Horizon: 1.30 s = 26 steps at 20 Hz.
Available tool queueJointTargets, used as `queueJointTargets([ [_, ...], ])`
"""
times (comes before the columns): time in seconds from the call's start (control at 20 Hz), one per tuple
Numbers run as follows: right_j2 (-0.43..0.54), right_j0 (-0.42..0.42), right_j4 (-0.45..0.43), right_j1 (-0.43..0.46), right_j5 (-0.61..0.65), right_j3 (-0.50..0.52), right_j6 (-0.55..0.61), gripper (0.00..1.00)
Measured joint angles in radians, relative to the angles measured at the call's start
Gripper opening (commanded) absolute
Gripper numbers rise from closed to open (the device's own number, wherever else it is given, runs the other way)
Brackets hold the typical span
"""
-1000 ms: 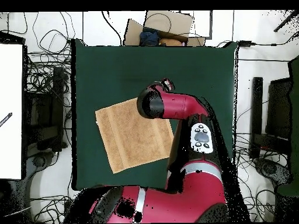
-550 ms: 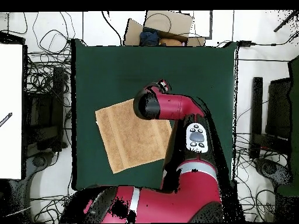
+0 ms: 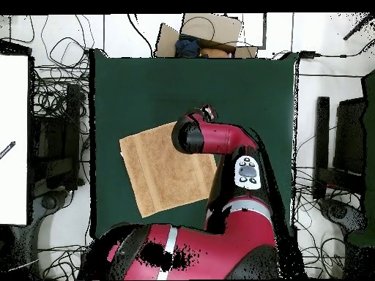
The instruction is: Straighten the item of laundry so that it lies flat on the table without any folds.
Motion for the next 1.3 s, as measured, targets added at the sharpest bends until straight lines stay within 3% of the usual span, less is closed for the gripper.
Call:
queueJointTargets([
  [0.7,0.000,-0.038,-0.004,0.106,-0.167,-0.028,0.000,1.00],
  [1.3,-0.001,-0.041,-0.029,0.096,-0.195,-0.019,0.000,1.00],
])
